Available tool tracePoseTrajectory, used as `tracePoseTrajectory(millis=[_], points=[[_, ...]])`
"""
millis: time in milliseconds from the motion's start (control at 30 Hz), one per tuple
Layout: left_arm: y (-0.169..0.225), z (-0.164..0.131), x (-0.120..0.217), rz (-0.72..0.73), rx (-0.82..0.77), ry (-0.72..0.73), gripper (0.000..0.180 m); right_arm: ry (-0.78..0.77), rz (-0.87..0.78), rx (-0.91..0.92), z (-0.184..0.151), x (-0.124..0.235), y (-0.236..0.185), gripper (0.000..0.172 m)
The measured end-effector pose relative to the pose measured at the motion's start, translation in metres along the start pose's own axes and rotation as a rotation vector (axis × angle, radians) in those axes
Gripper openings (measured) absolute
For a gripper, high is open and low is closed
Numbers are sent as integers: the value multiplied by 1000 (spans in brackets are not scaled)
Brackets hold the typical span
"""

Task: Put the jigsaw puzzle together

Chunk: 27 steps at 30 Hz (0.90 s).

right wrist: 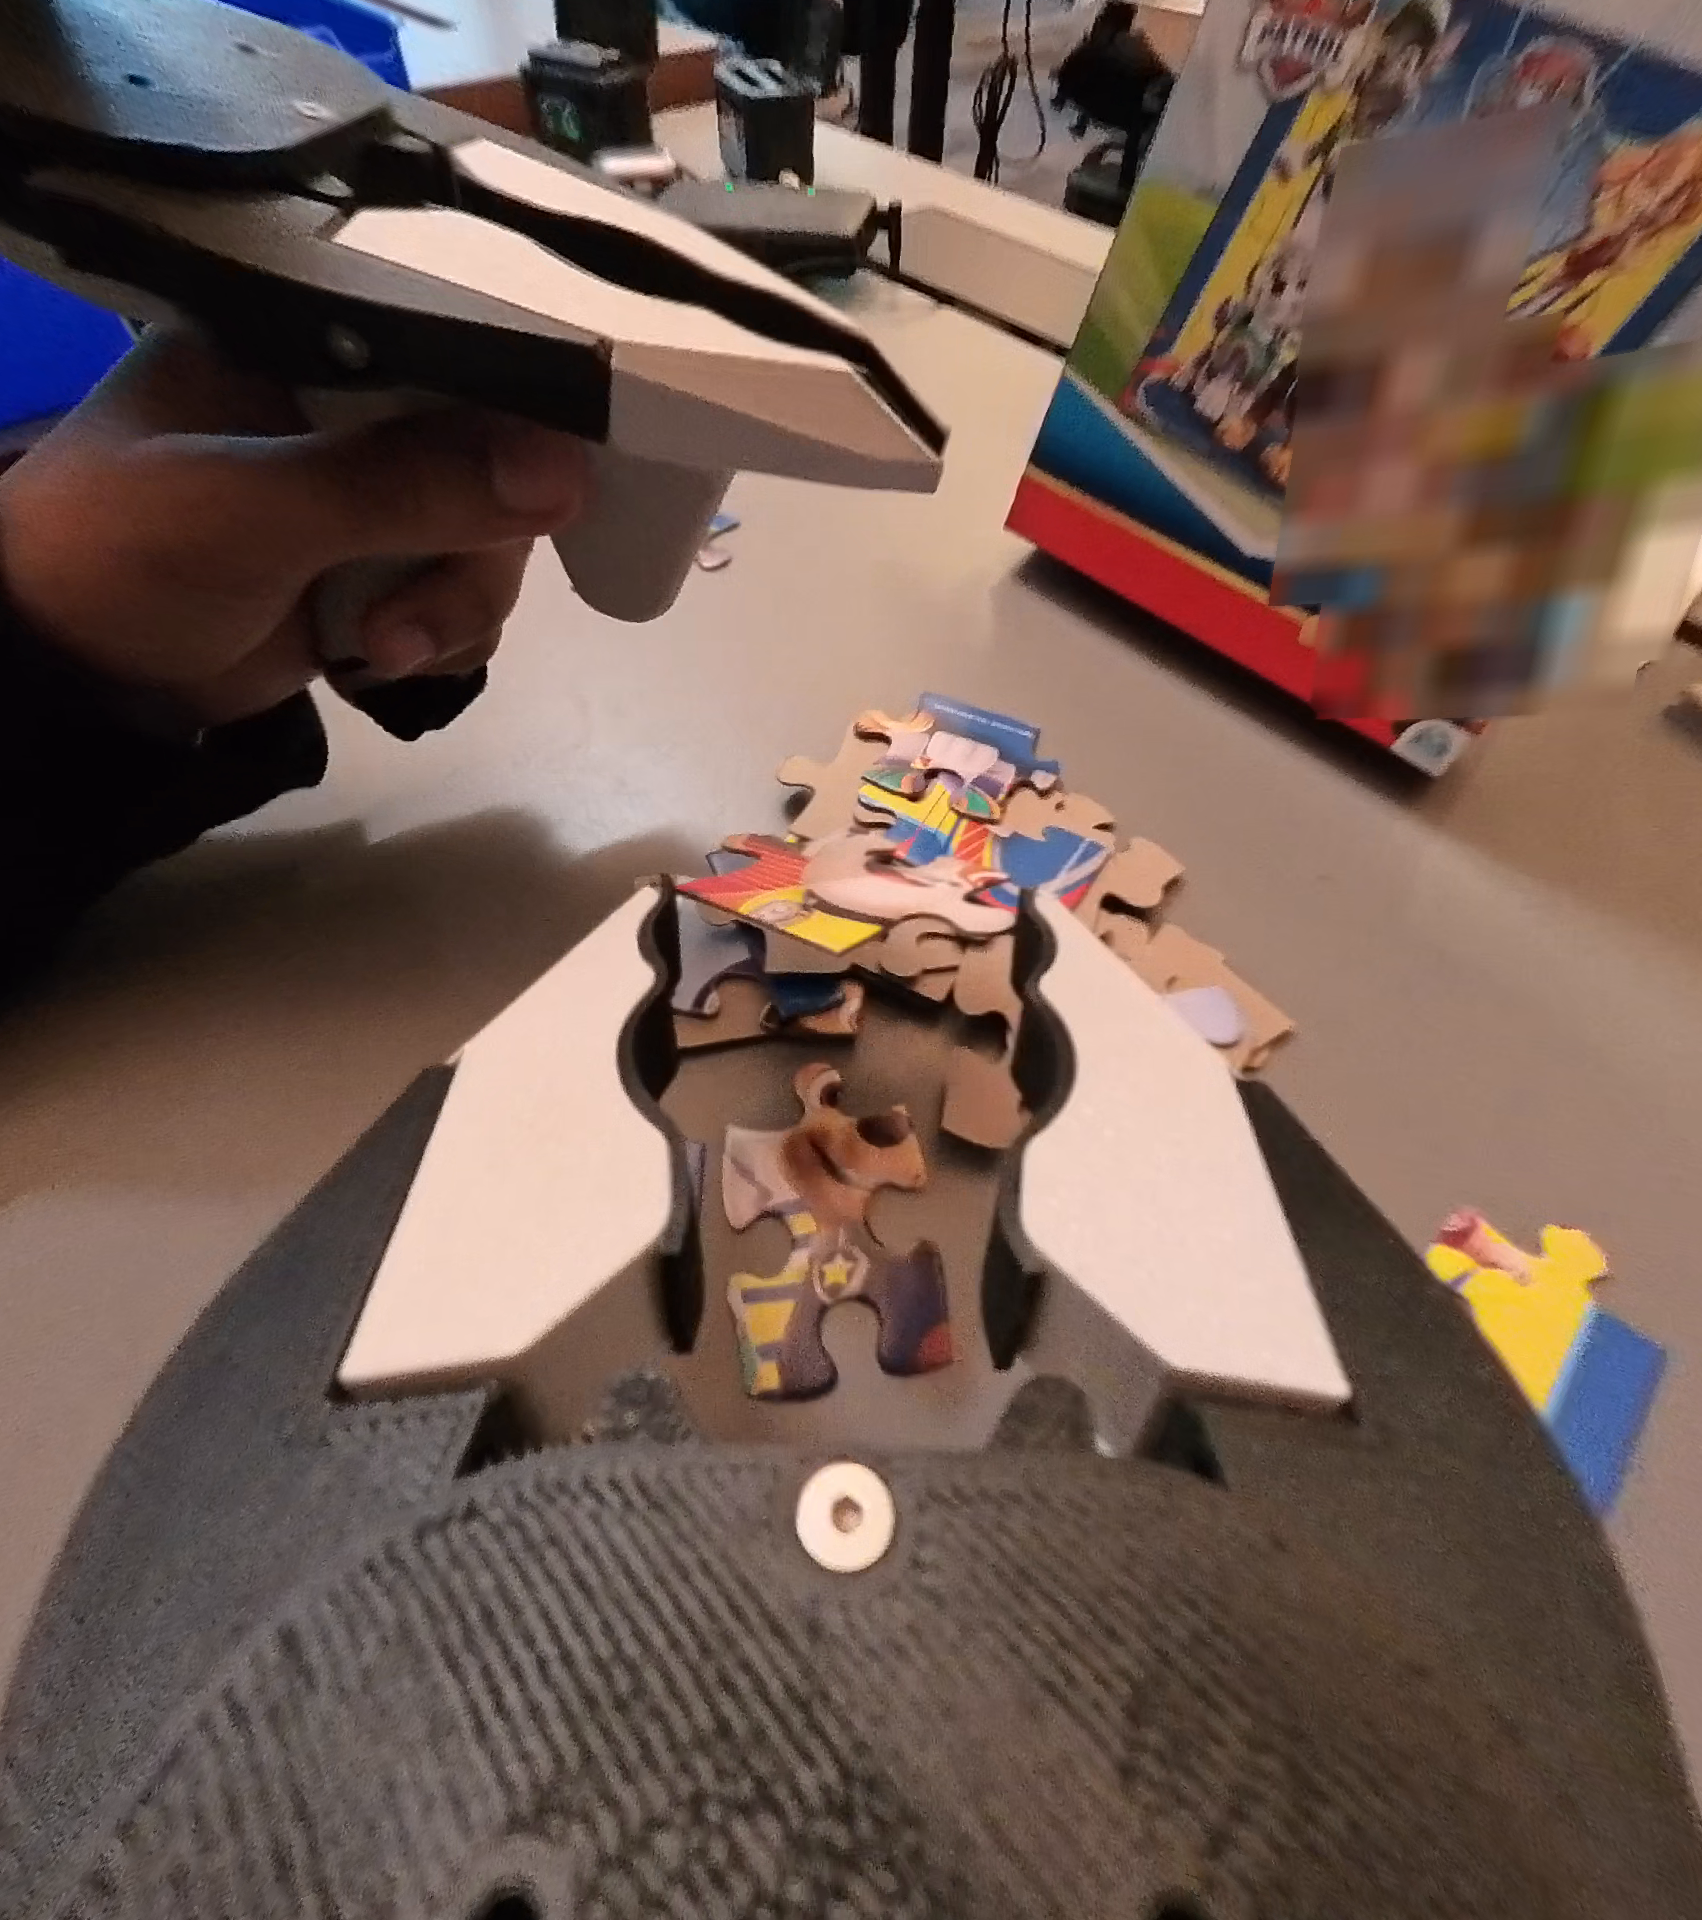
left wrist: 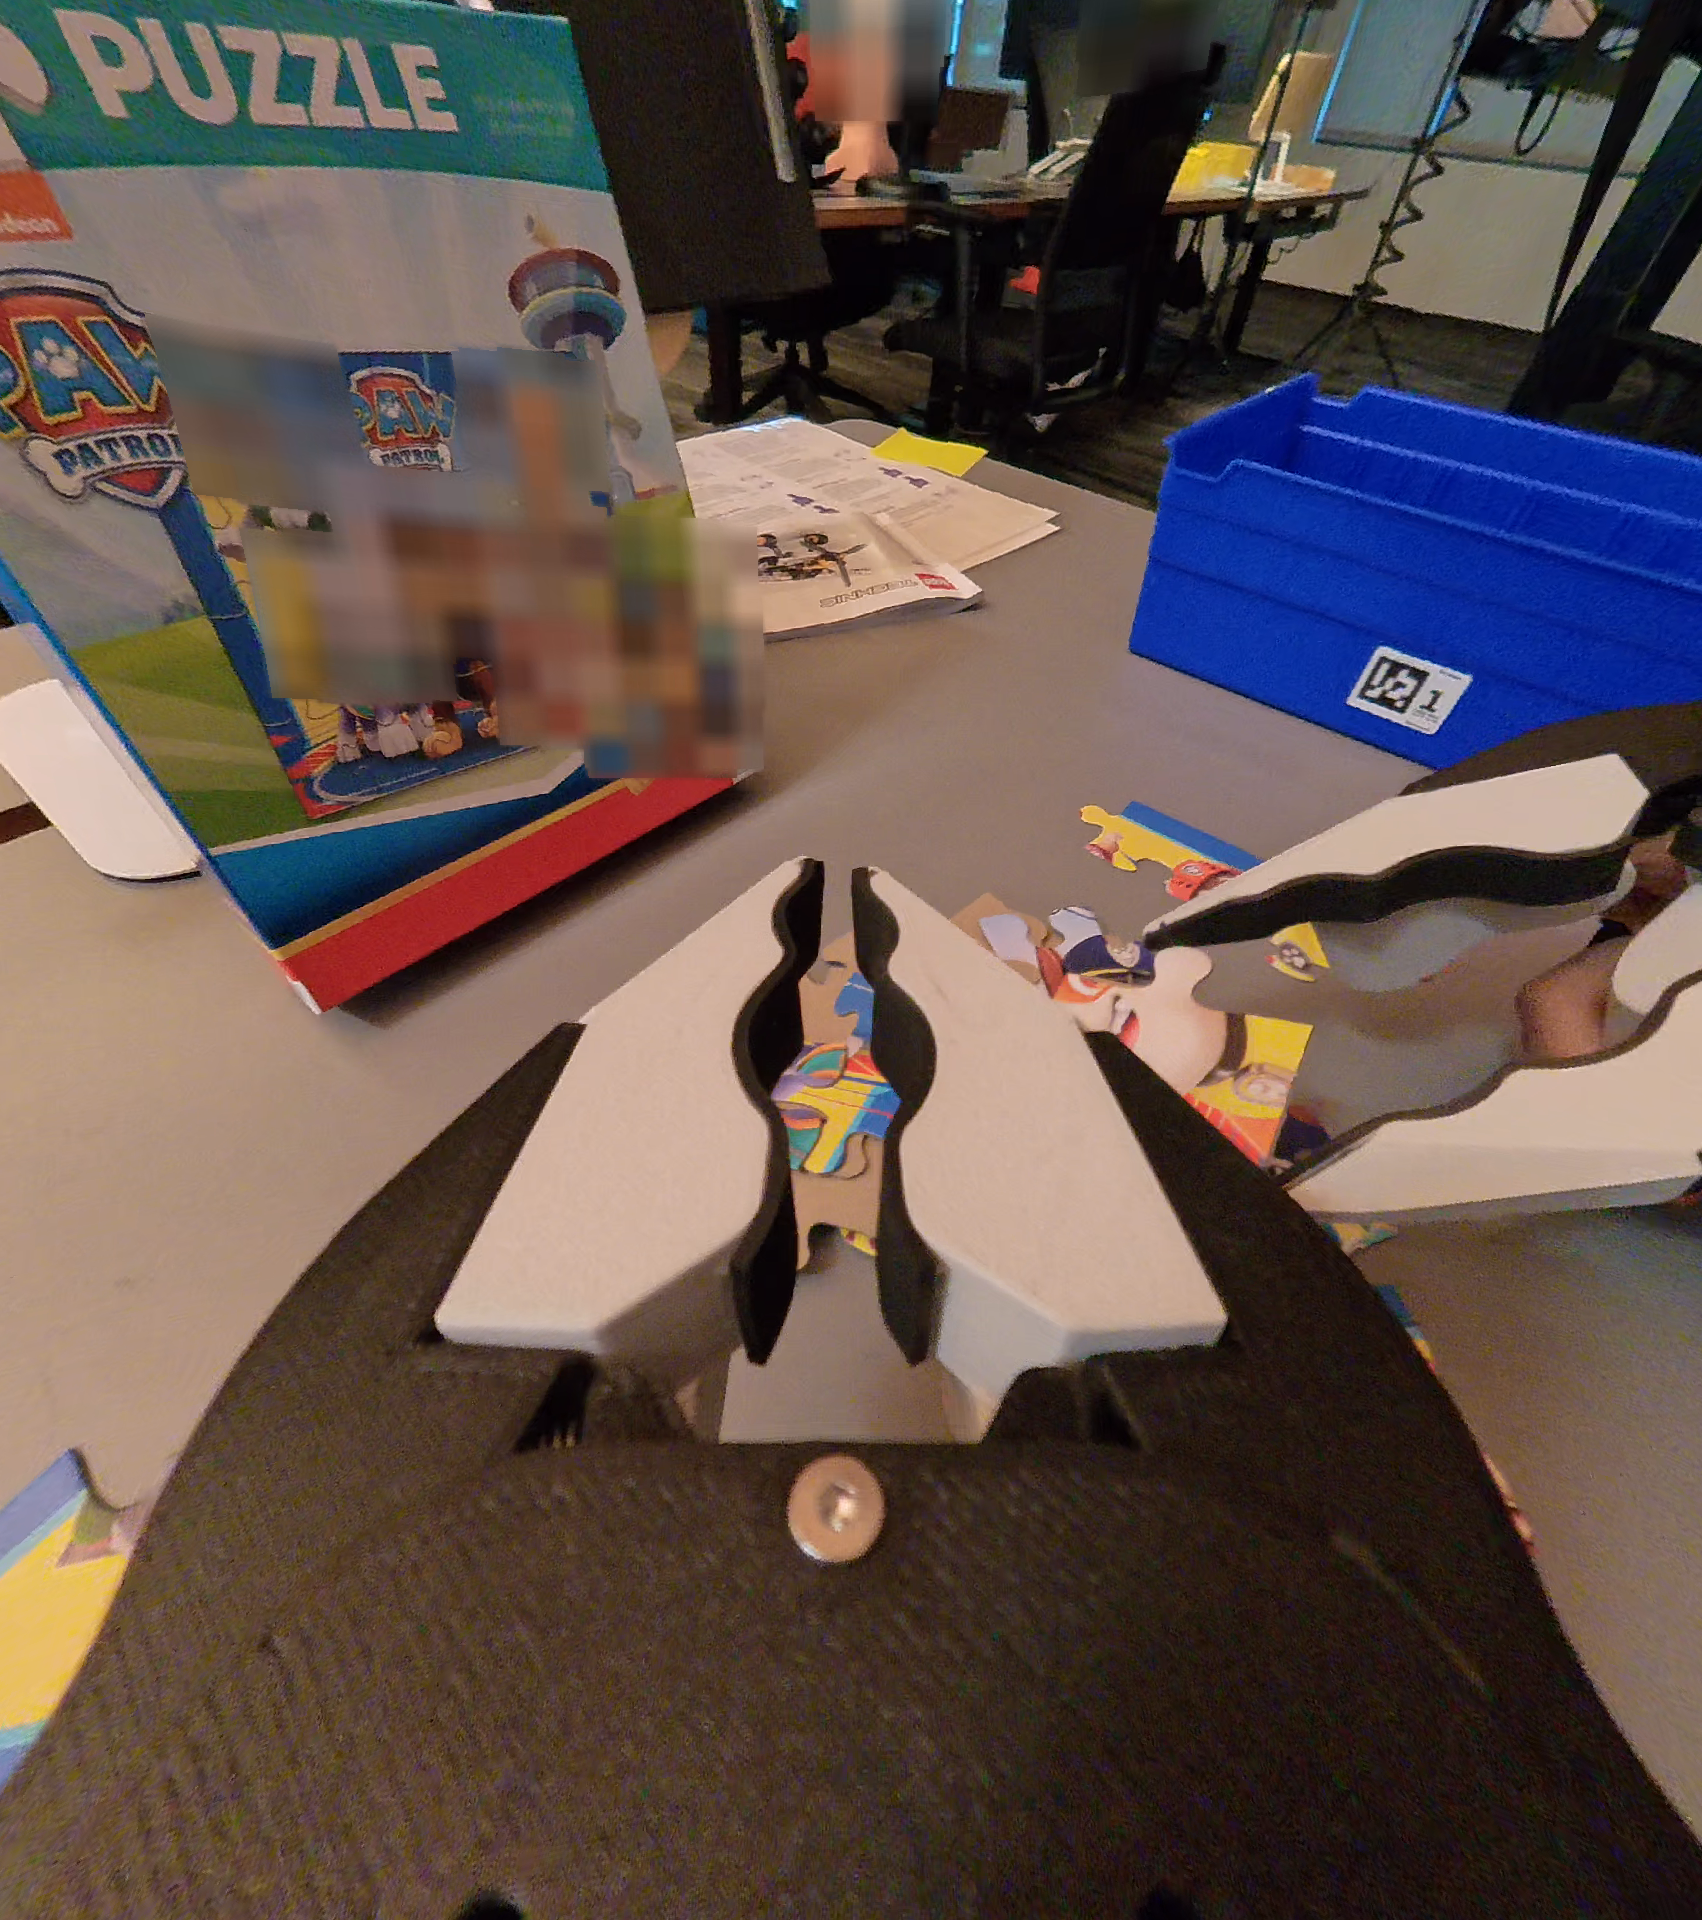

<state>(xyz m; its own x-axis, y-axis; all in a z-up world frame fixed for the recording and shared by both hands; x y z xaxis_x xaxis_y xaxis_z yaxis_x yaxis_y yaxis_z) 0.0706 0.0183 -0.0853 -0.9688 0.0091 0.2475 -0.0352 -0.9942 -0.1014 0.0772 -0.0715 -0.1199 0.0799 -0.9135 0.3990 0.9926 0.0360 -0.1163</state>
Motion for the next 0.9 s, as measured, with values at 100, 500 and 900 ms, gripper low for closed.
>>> tracePoseTrajectory(millis=[100, 500, 900], points=[[3, 1, 0, -28, 25, 8, 5, 9, -58, 32, -6, 15, 9, 64], [3, -2, -2, -20, 19, -10, 5, 44, 75, -254, -23, 53, -1, 64], [-27, 5, 17, 24, 115, 61, 5, -233, 136, -14, -44, -26, -75, 64]])
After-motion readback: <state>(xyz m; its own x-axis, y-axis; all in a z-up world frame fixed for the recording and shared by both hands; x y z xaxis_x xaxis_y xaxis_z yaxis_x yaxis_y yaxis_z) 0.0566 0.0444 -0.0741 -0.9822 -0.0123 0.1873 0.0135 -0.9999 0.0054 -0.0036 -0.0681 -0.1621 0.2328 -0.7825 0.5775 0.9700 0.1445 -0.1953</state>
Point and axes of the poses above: each gripper's, where its closed fingertips meet, x back along the fingers, z out of its top, y = z × x across the jaws, the point moved 2 cm from there along x, back along the fingers, and after that the axes turned 10 degrees about -x, right-handed, at the moved point
